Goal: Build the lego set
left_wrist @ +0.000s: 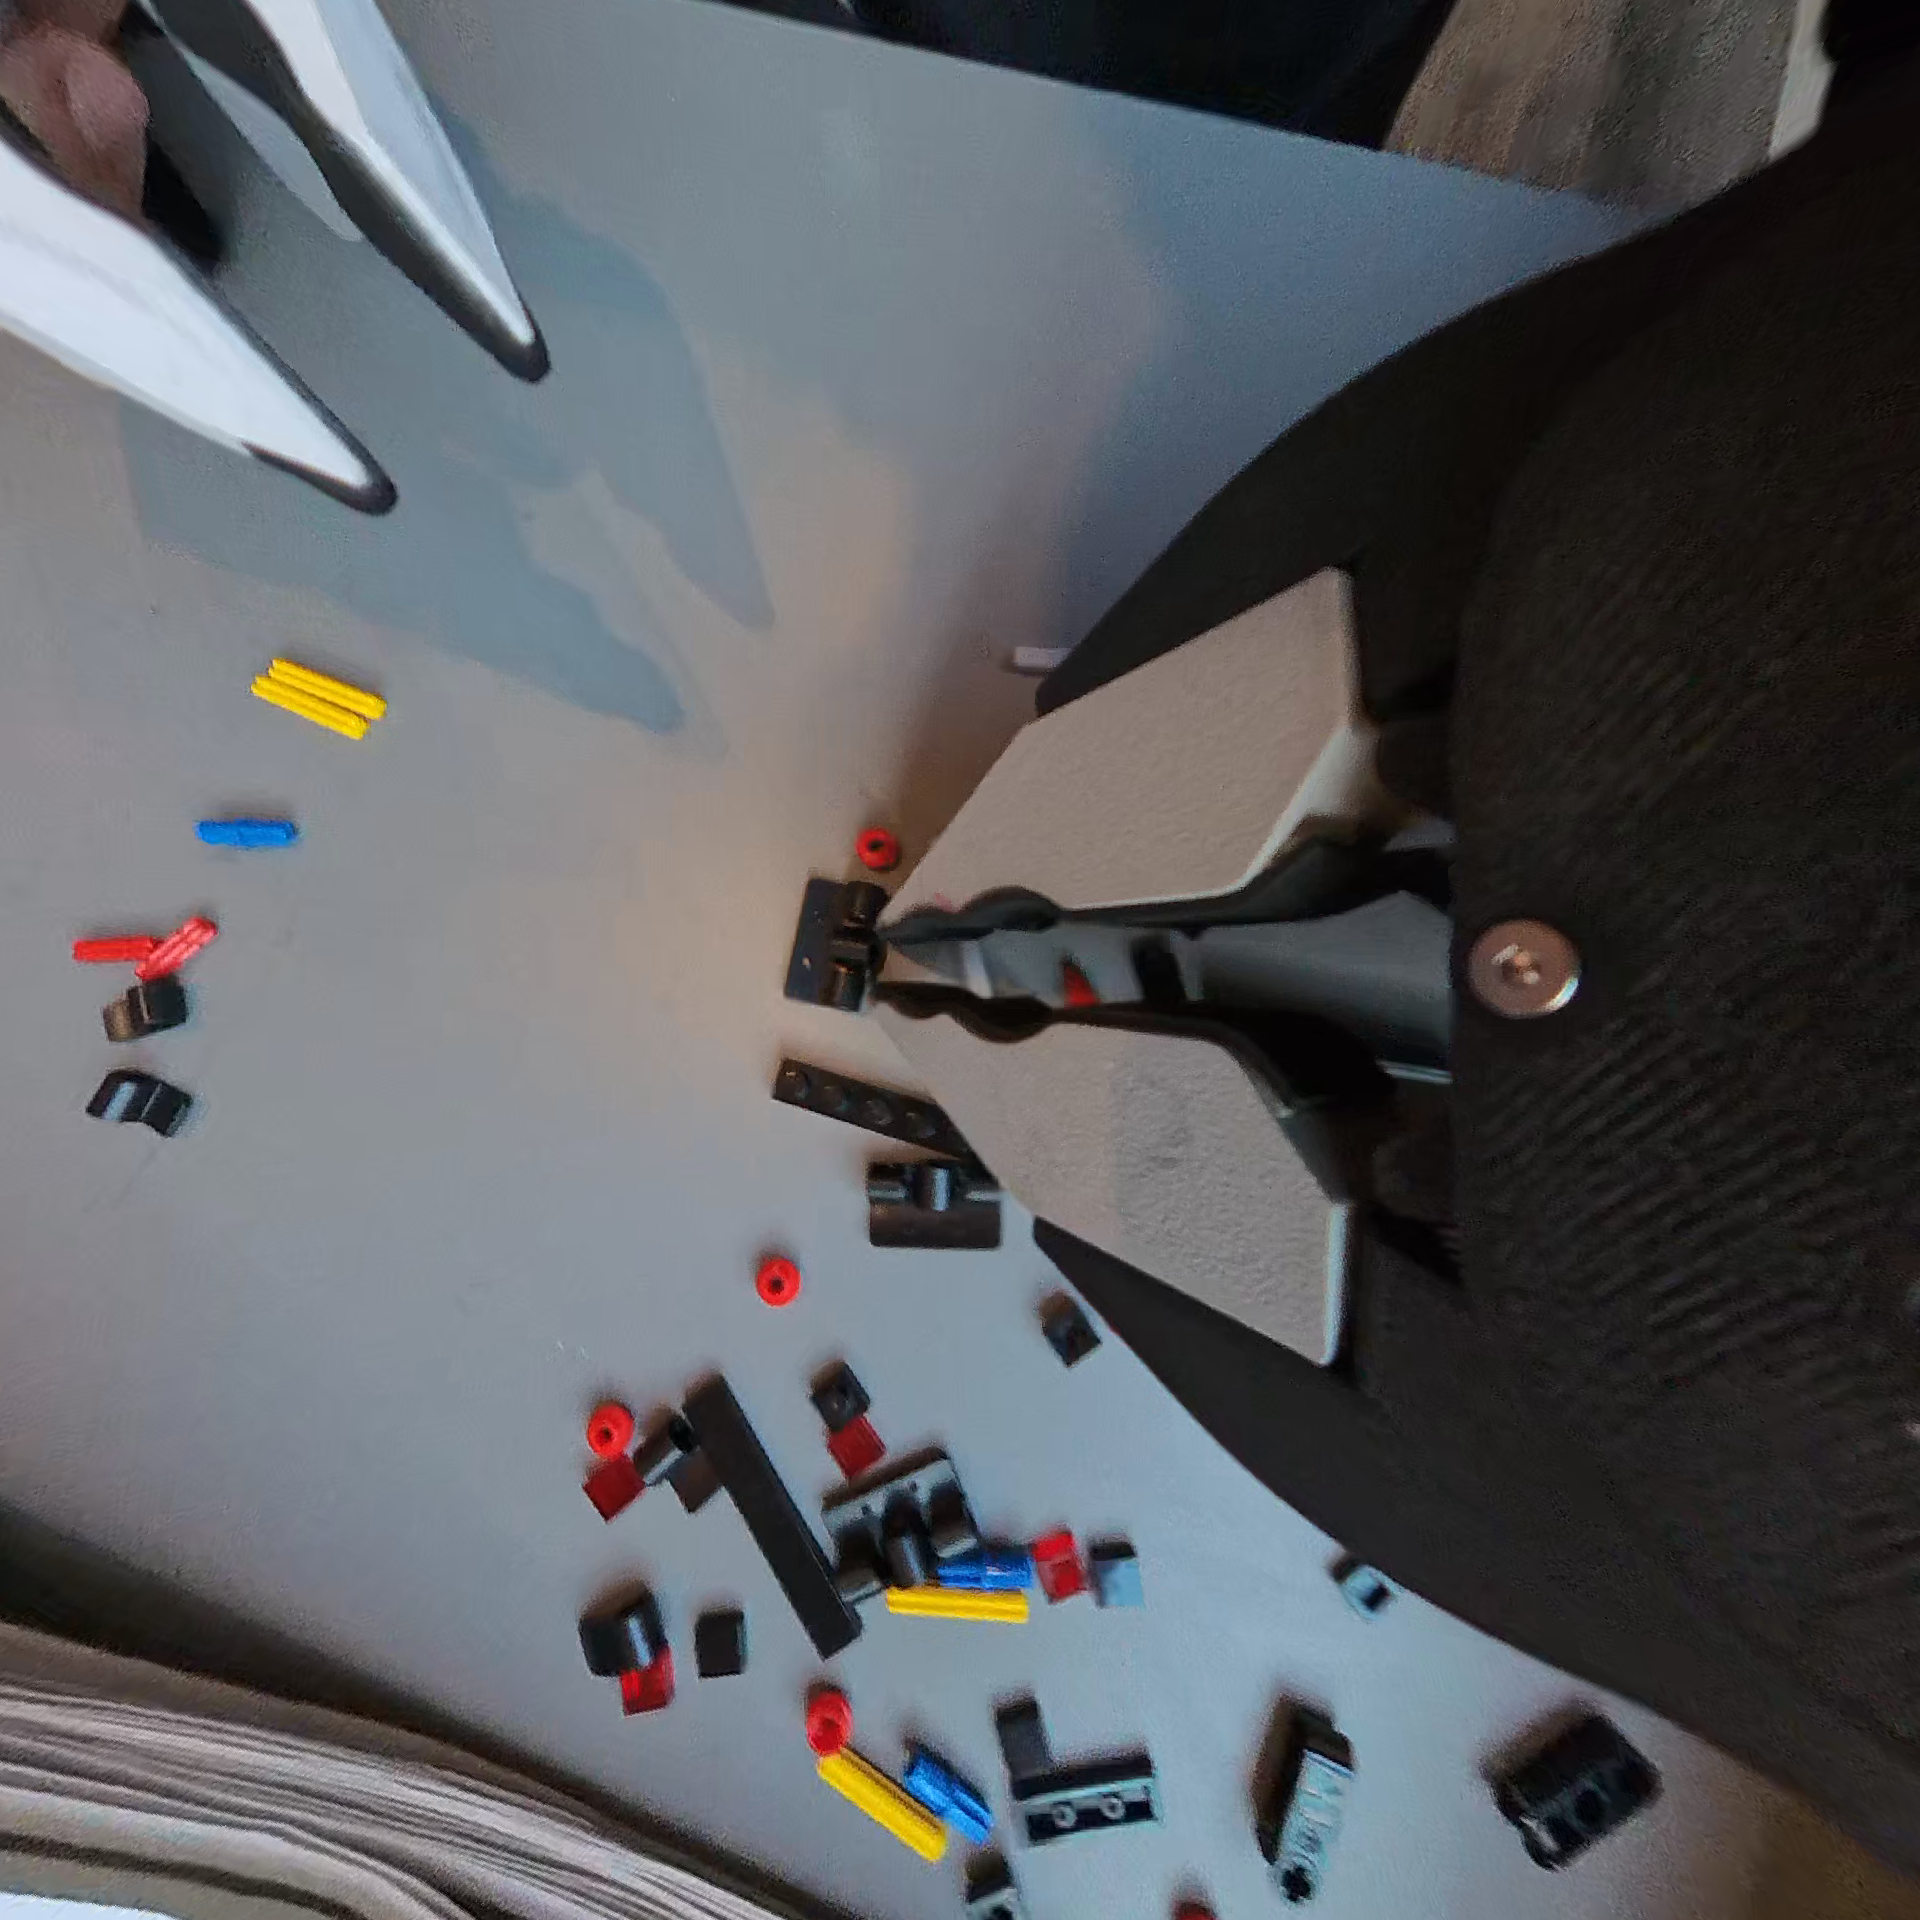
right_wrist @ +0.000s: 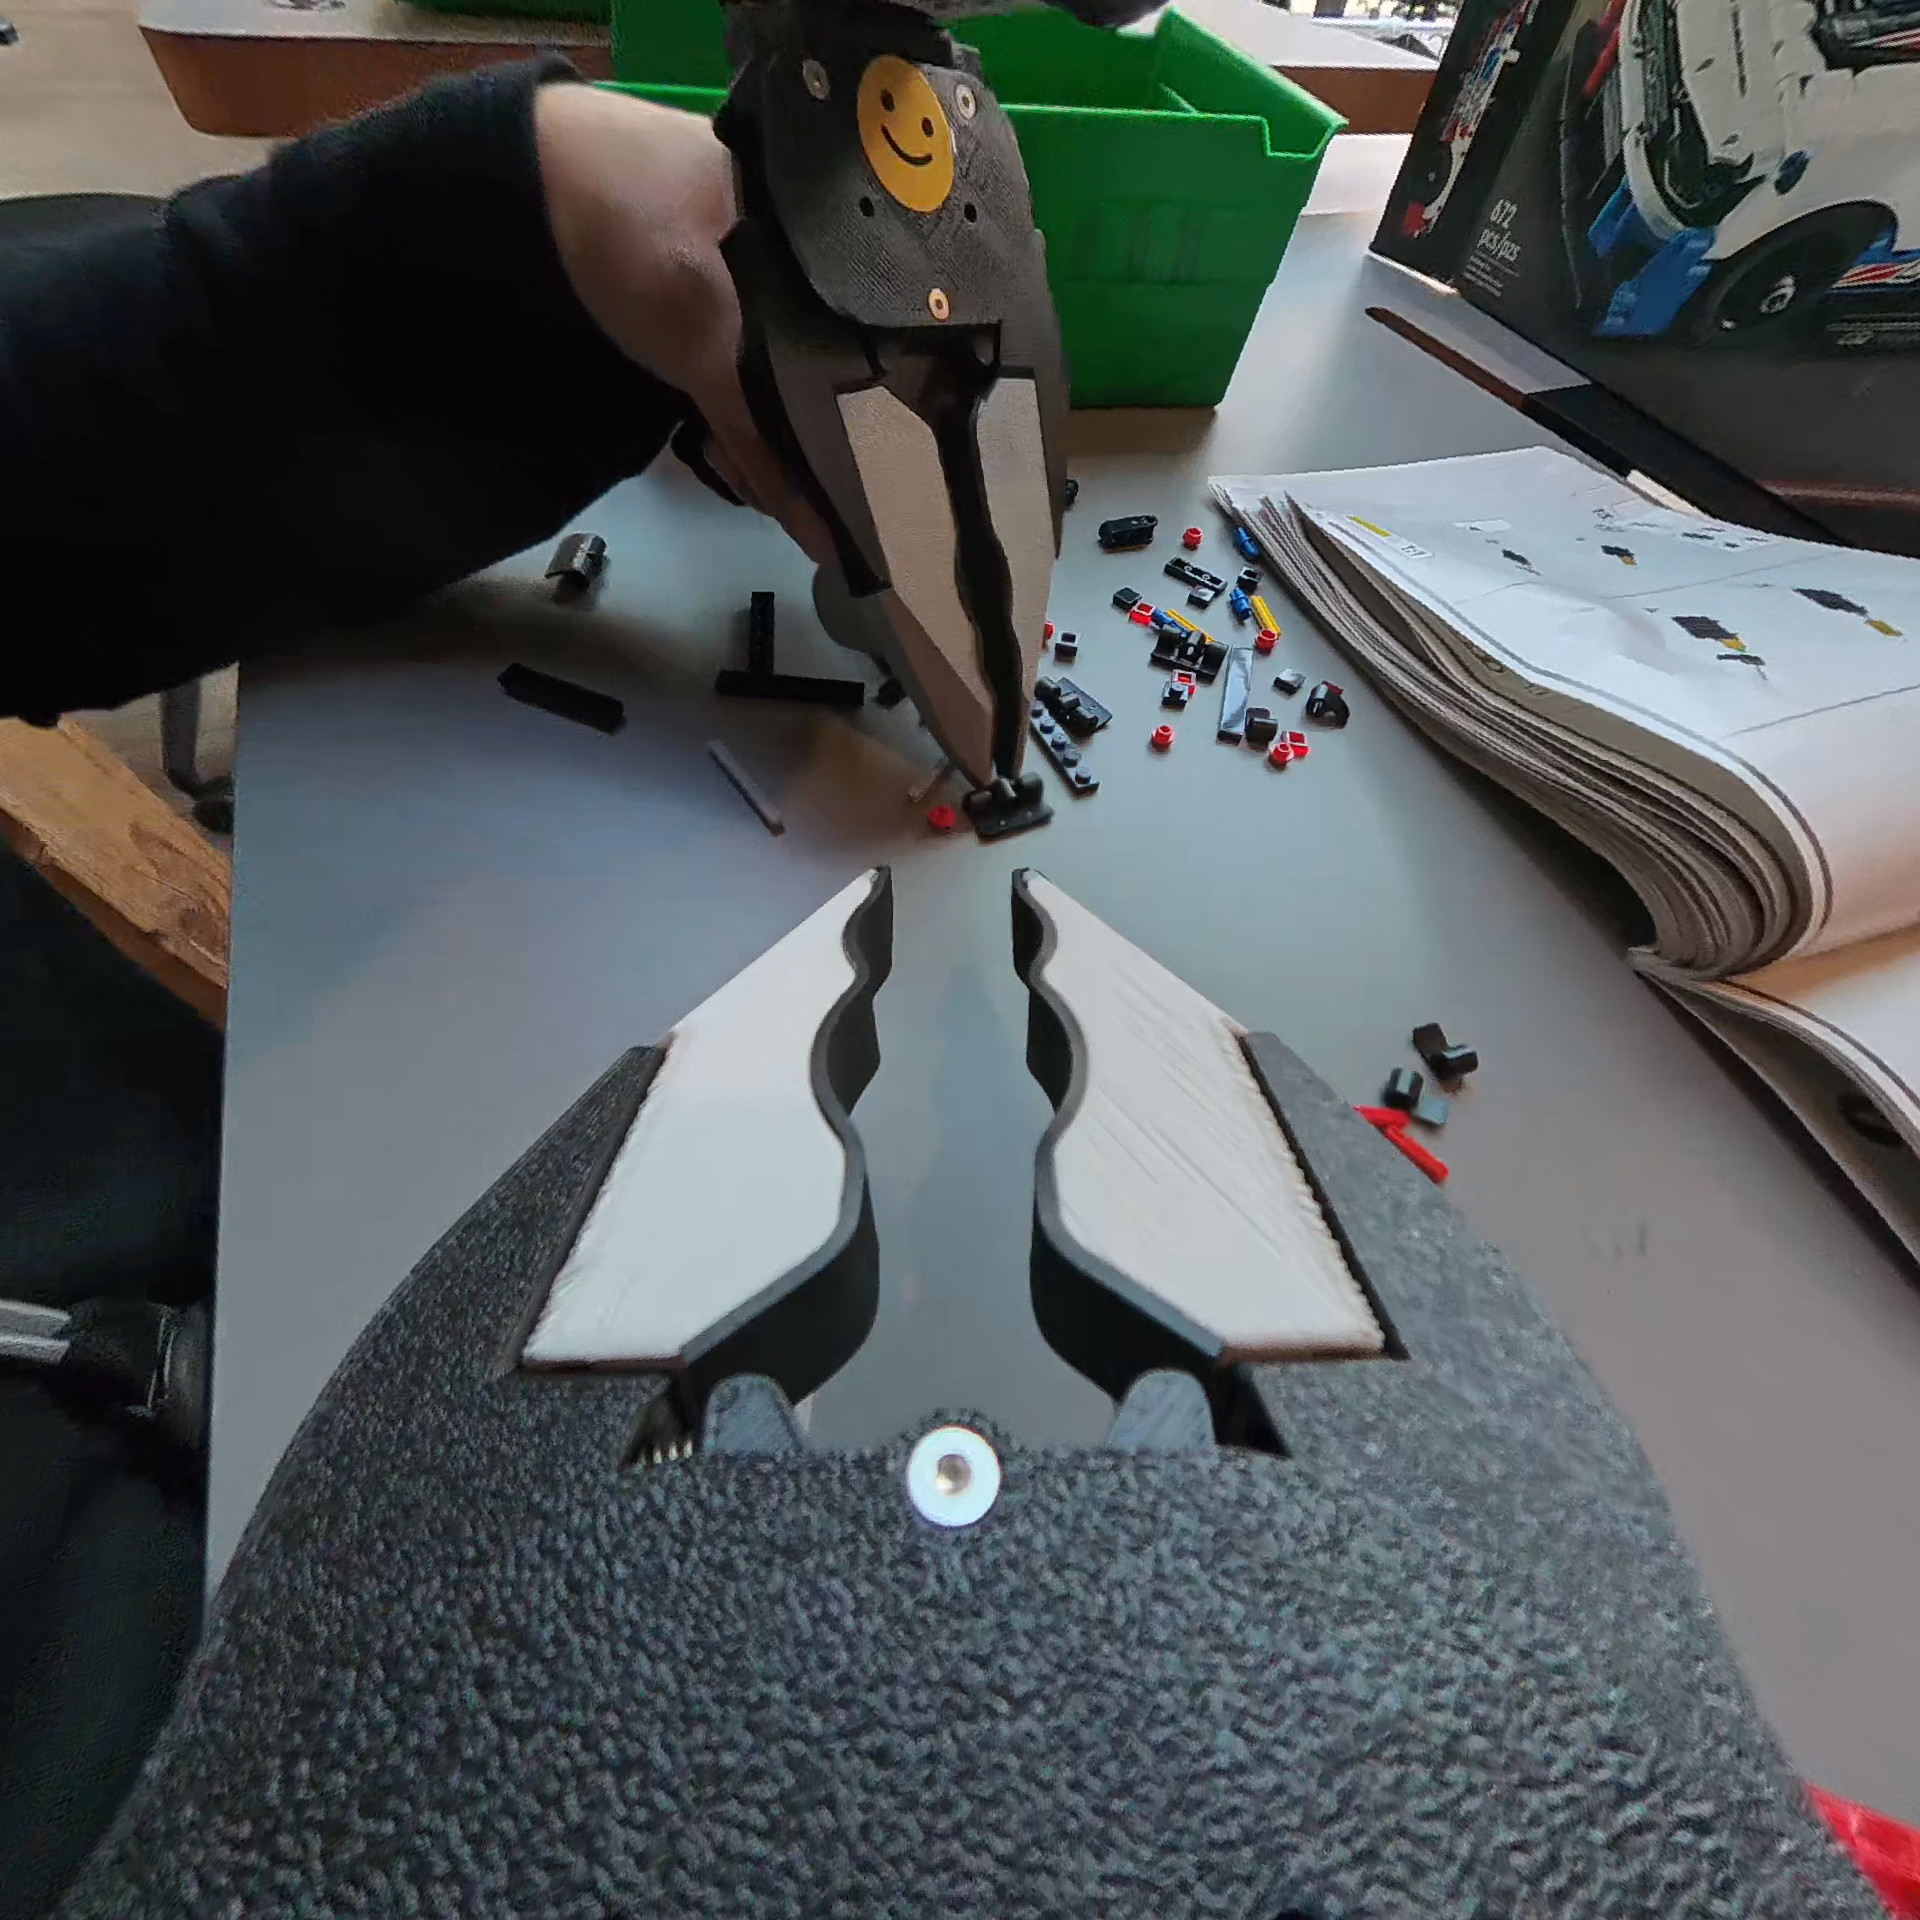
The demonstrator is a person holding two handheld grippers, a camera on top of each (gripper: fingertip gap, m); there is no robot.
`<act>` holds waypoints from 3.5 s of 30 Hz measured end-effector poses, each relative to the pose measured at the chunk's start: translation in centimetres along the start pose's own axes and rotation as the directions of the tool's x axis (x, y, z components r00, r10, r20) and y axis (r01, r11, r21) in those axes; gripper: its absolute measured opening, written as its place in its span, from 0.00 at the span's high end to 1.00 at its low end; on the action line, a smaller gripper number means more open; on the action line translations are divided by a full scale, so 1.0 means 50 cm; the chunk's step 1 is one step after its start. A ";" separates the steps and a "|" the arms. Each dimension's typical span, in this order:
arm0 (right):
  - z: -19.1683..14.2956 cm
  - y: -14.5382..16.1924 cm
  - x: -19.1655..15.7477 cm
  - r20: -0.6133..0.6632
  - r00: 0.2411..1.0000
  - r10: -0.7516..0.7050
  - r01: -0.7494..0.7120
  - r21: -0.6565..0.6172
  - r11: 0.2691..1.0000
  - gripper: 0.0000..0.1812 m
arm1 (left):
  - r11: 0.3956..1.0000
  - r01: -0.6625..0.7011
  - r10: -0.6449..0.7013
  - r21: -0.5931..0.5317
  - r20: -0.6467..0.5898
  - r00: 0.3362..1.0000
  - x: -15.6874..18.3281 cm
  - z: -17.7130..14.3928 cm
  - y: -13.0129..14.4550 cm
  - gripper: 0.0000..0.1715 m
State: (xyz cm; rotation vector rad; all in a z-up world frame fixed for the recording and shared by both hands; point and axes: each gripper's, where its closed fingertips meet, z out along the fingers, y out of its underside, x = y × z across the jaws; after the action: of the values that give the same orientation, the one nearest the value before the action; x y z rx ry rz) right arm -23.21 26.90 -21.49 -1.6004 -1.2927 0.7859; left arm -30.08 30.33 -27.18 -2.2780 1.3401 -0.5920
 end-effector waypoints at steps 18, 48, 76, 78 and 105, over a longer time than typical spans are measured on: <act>-0.078 0.001 -0.022 -0.072 0.987 -0.145 0.152 0.100 0.983 0.89 | 0.991 0.060 -0.032 -0.121 0.220 0.975 -0.054 -0.097 -0.025 0.91; -0.104 -0.015 -0.042 -0.054 0.985 -0.163 0.170 0.189 0.967 0.90 | 0.966 0.051 0.029 -0.254 0.303 0.953 -0.055 -0.066 -0.076 0.93; -0.103 -0.016 -0.036 -0.047 0.989 -0.139 0.146 0.192 0.970 0.91 | 0.889 -0.093 0.204 -0.449 0.205 0.957 -0.039 -0.038 0.050 0.94; -0.104 -0.016 -0.036 -0.046 0.989 -0.139 0.146 0.194 0.970 0.91 | 0.887 -0.087 0.203 -0.453 0.214 0.956 -0.041 -0.041 0.052 0.96; -0.107 -0.017 -0.044 -0.039 0.988 -0.152 0.157 0.201 0.967 0.92 | 0.916 -0.209 0.215 -0.342 -0.019 0.976 -0.016 0.106 -0.169 0.93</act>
State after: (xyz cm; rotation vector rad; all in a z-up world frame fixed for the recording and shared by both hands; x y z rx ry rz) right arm -19.35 23.46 -18.79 -1.3262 -1.2604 0.7734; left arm -21.57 35.54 -26.89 -2.3444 1.7691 -0.2788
